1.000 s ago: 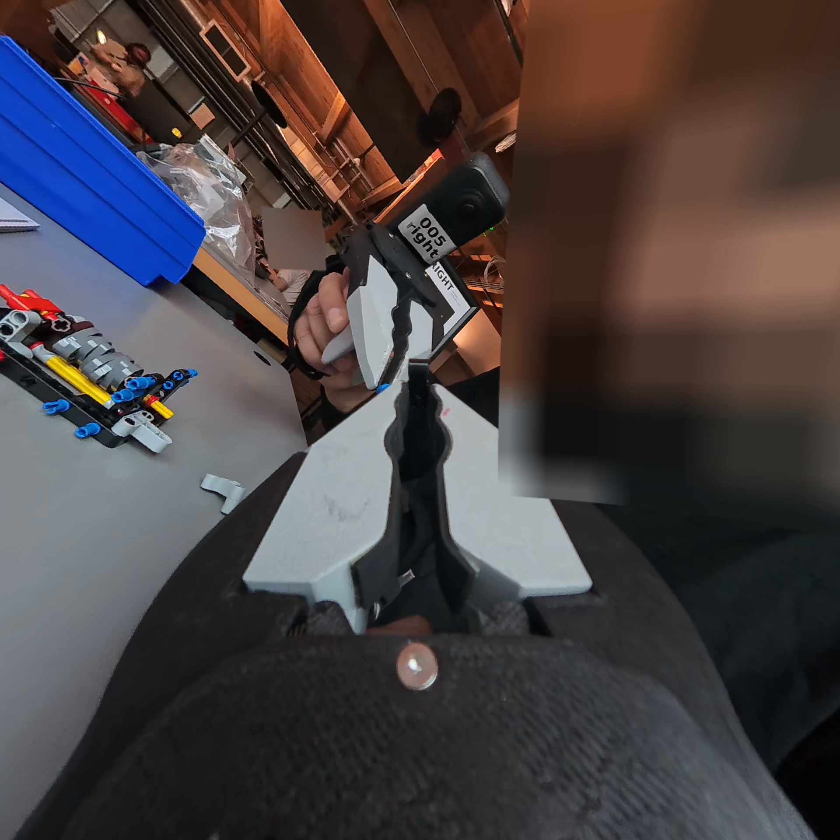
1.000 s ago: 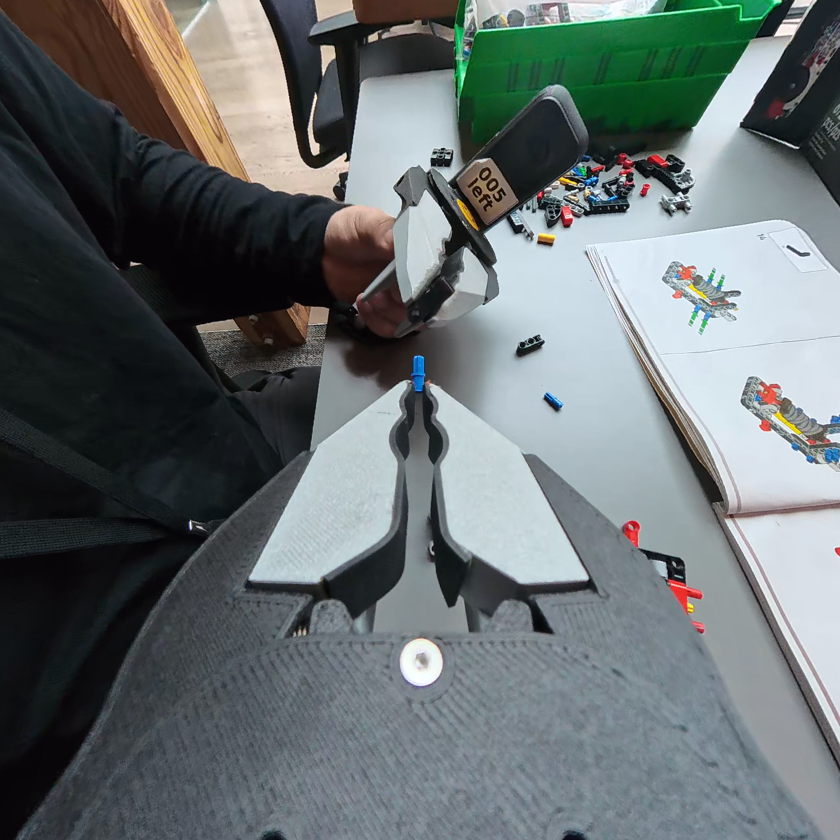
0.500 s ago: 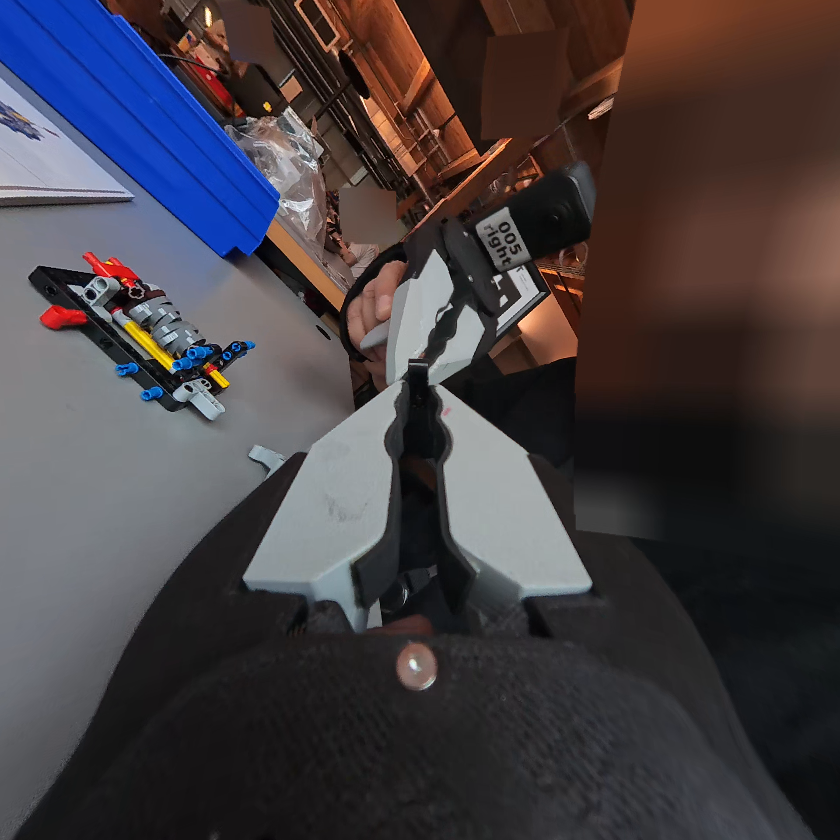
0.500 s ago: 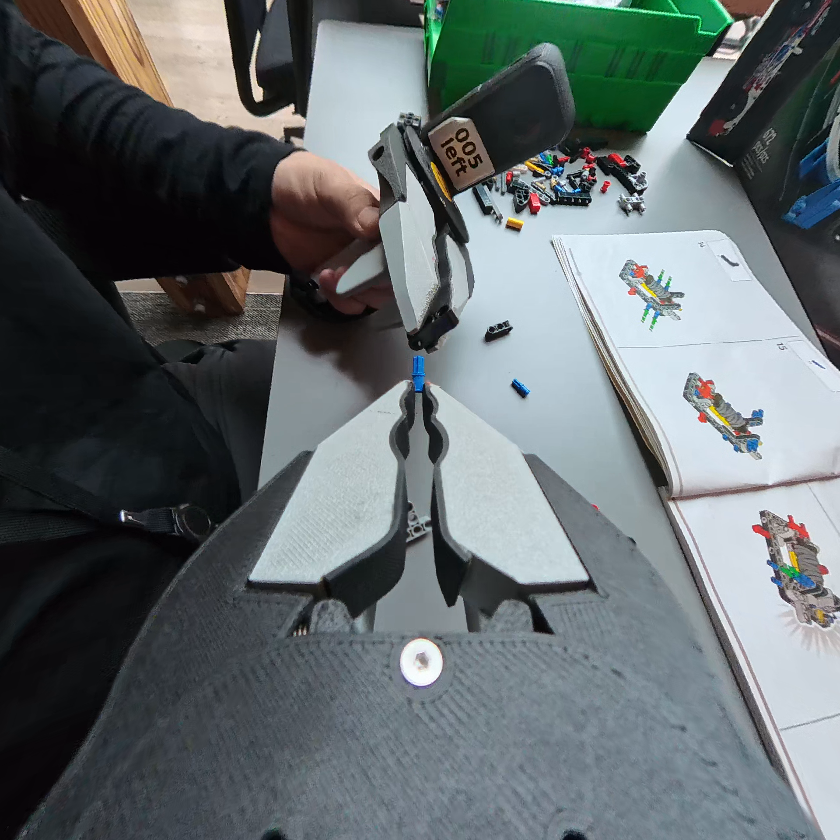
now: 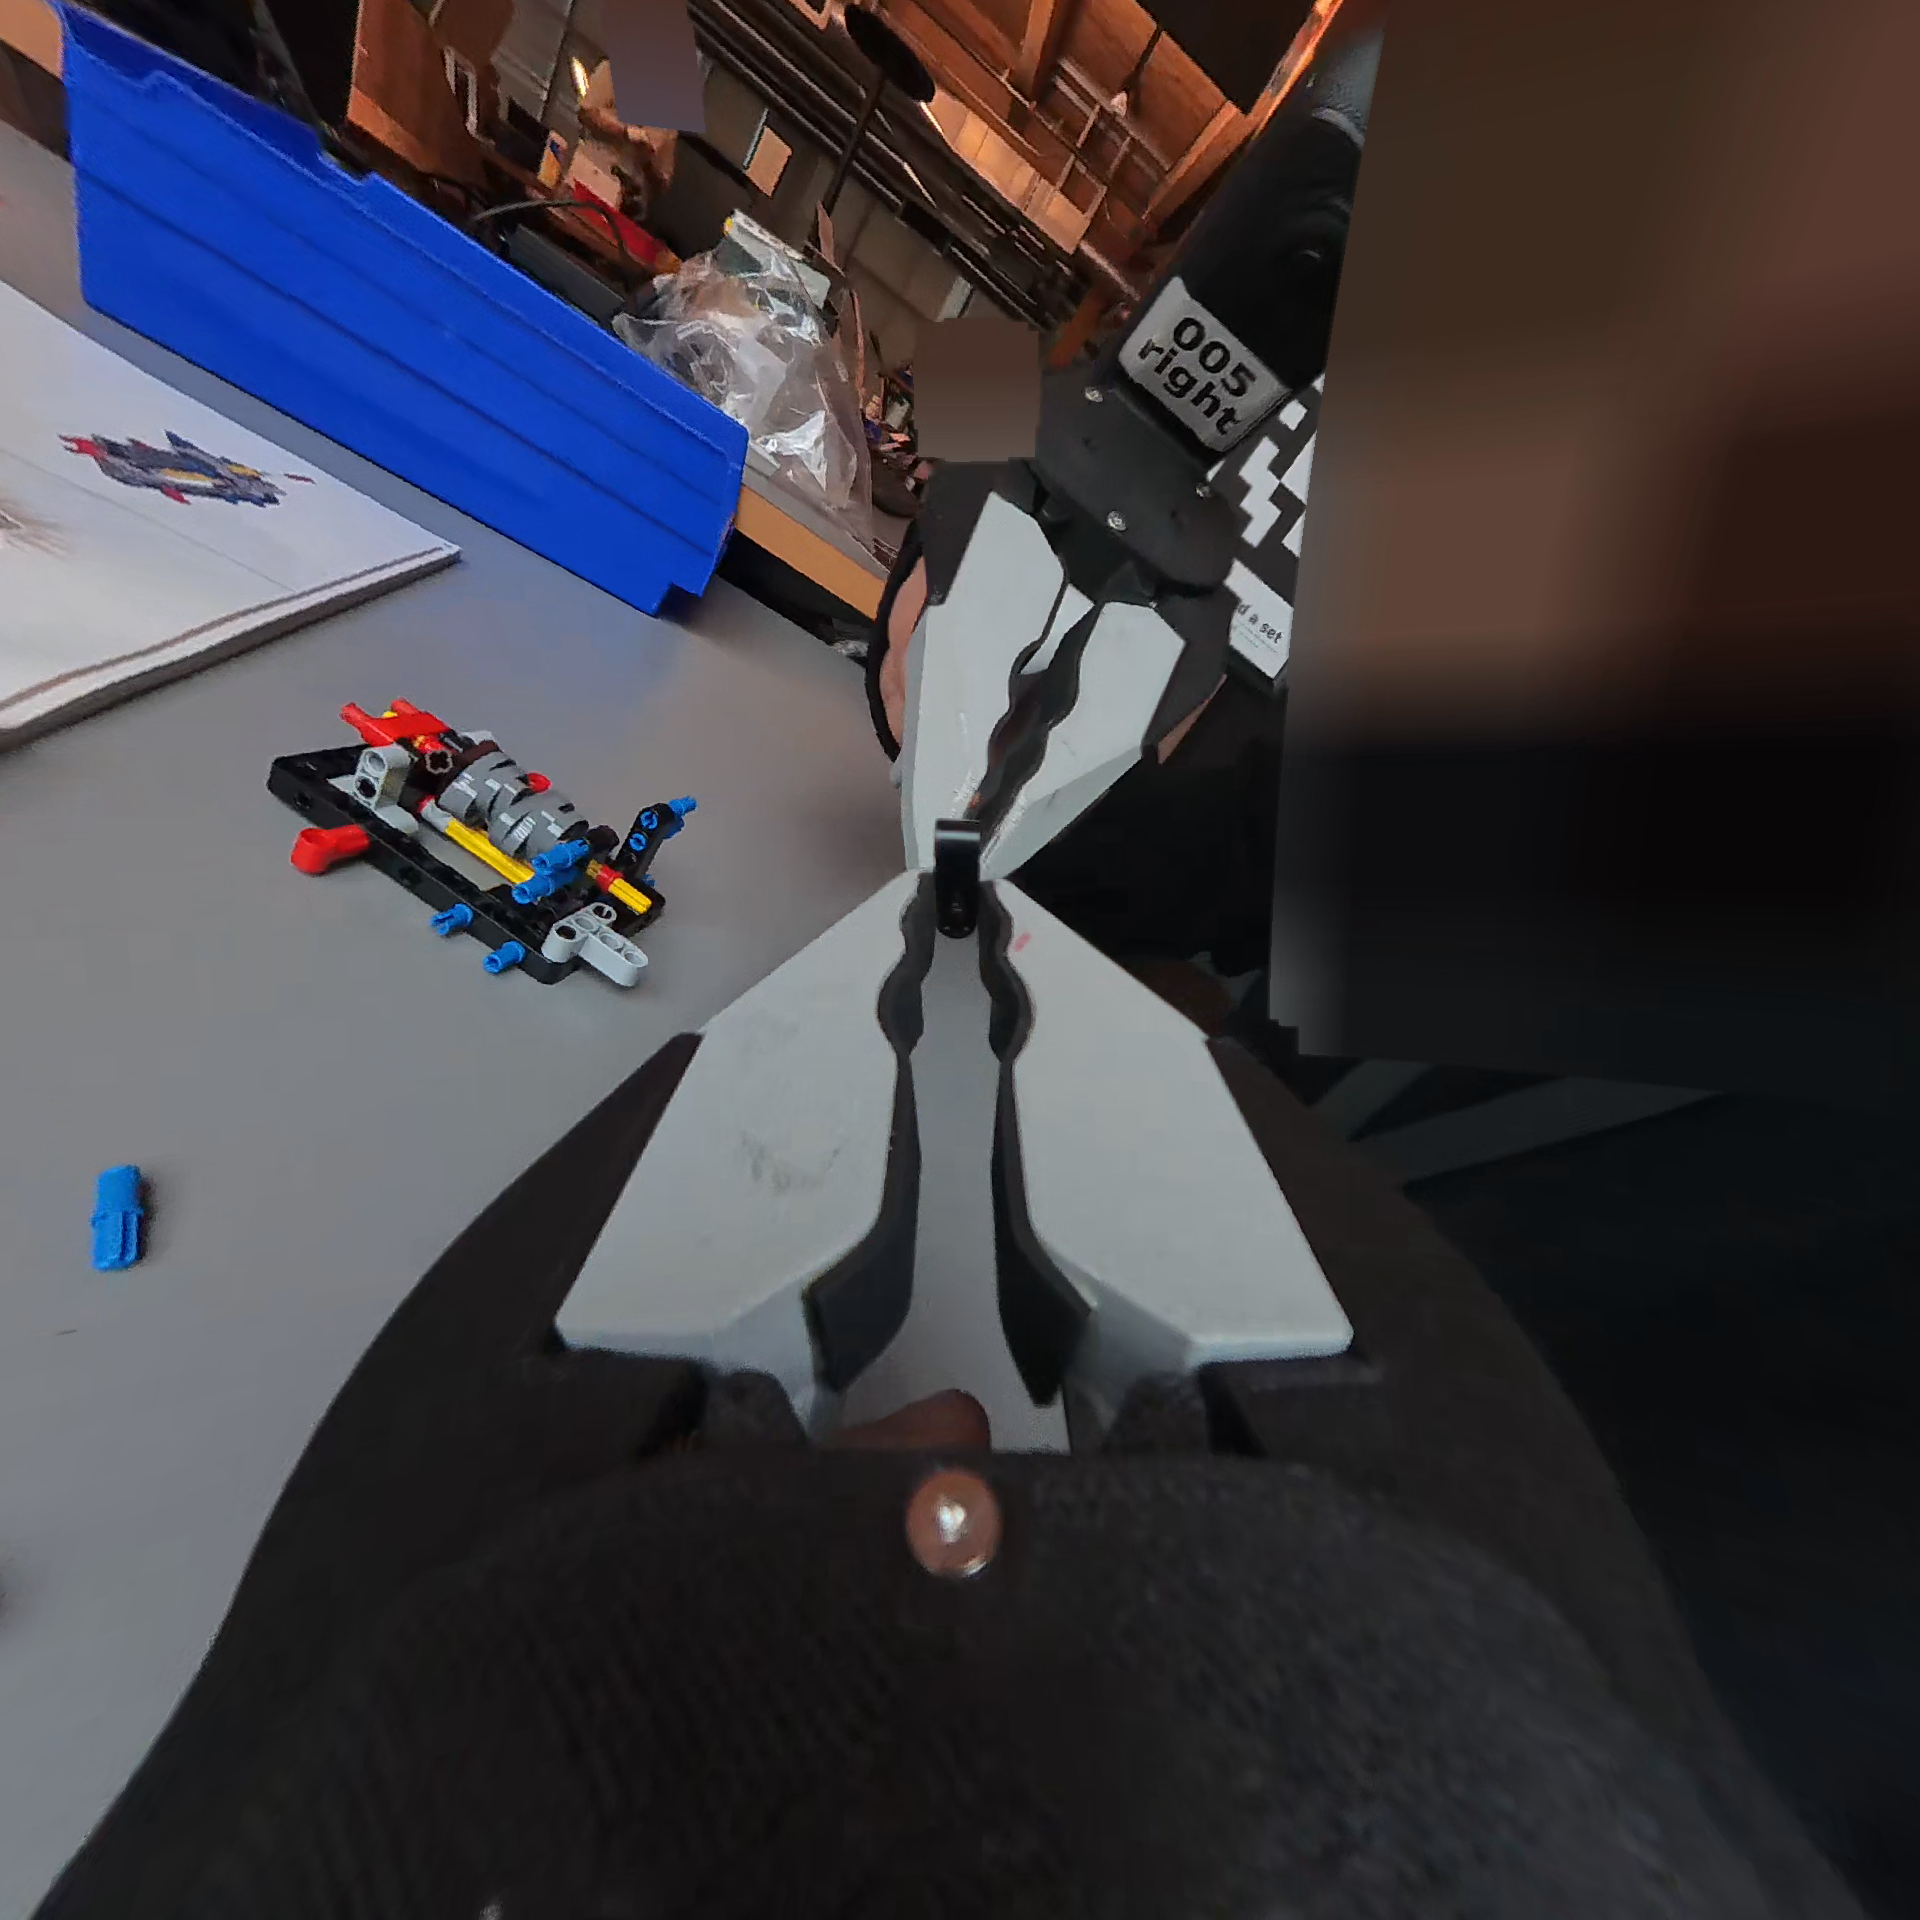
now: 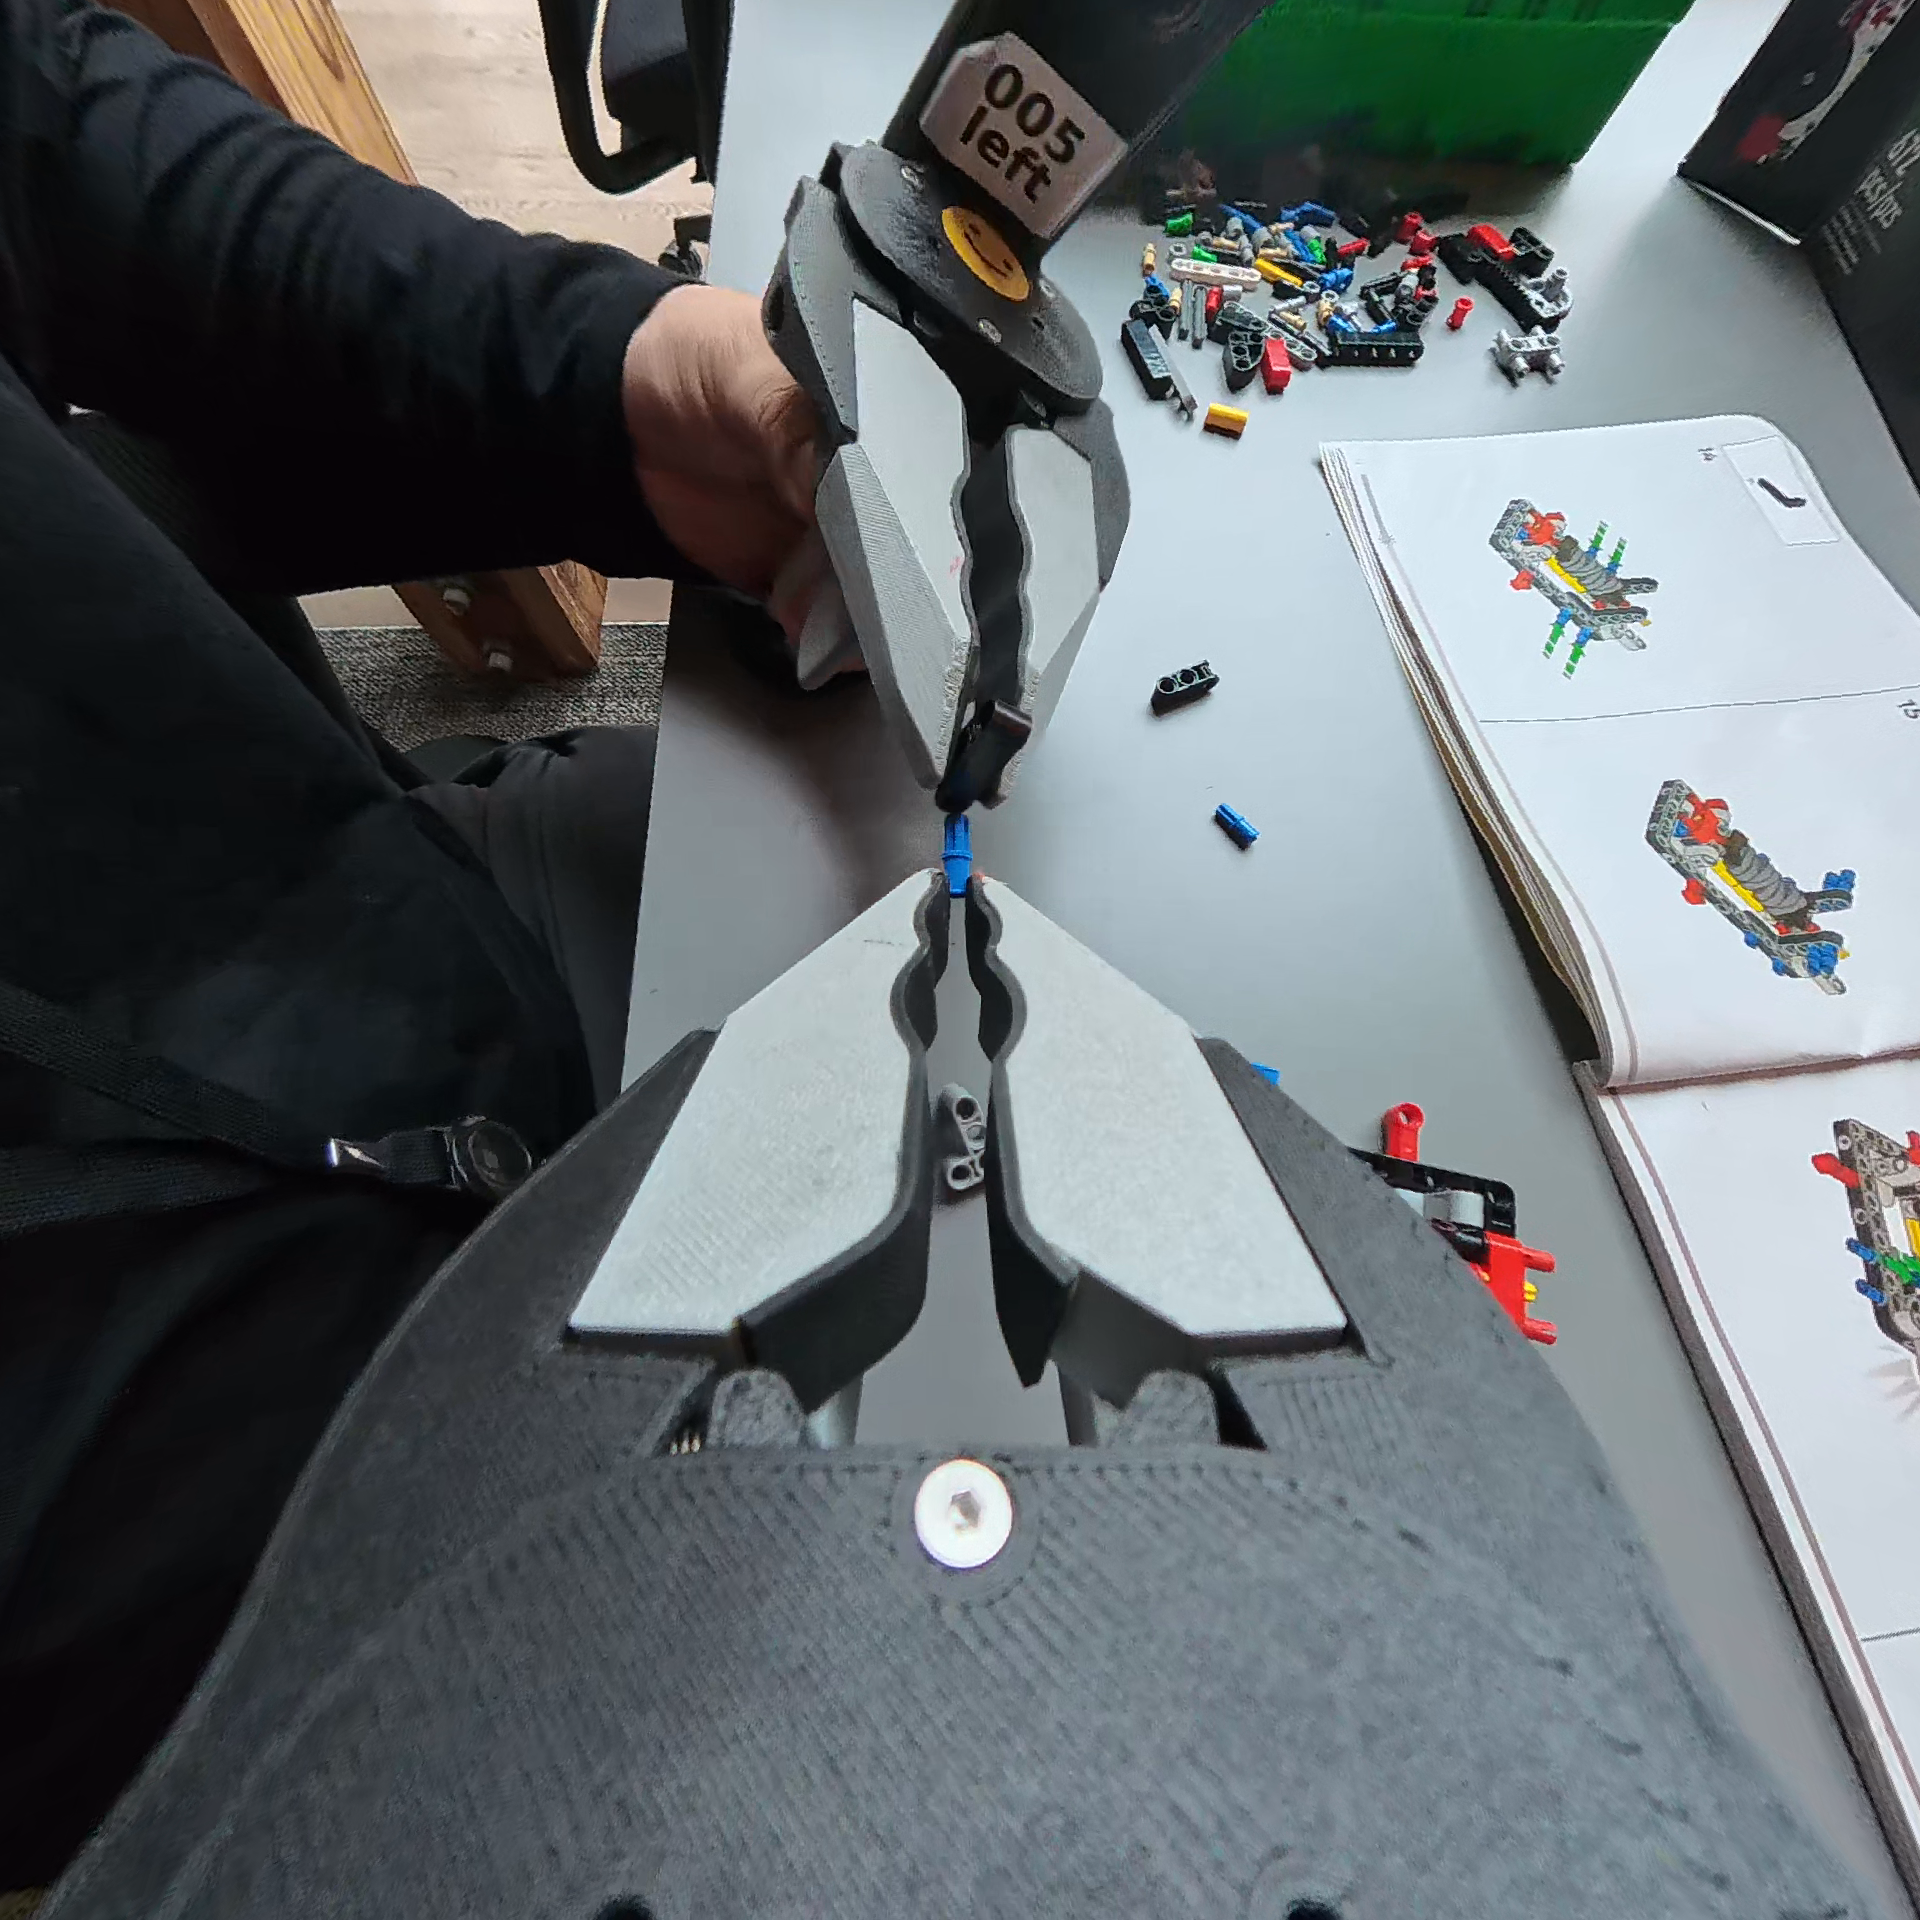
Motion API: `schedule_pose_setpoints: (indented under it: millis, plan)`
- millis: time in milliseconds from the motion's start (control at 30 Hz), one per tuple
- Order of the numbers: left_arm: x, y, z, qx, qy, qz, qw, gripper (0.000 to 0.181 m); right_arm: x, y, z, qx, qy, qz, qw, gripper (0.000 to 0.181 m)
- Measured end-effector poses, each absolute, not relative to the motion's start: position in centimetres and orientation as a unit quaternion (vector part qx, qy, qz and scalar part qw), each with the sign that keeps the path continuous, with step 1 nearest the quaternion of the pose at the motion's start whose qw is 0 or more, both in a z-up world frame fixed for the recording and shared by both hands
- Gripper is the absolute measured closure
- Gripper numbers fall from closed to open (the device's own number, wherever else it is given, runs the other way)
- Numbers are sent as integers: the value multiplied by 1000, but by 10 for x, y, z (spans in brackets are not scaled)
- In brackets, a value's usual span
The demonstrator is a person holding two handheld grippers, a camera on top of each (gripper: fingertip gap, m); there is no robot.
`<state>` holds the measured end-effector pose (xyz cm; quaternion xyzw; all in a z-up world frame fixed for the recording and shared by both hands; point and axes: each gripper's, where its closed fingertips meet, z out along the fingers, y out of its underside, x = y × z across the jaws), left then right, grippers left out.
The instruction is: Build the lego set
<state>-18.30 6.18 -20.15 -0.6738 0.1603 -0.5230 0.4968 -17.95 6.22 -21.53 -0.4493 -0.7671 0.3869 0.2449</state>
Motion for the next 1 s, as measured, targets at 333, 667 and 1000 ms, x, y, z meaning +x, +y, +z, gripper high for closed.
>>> schedule_pose_setpoints:
  millis: [333, 667, 1000]
  plan:
    - [-179, 60, -199, -671, 194, -490, 522, 175, -177, 62, -211, -447, -760, 404, 243, 181]
    - [-179, 58, -198, -668, 199, -489, 525, 175, -176, 59, -209, -441, -760, 413, 238, 181]
    - [-178, 57, -198, -670, 215, -469, 534, 175, -175, 58, -207, -444, -753, 430, 226, 181]
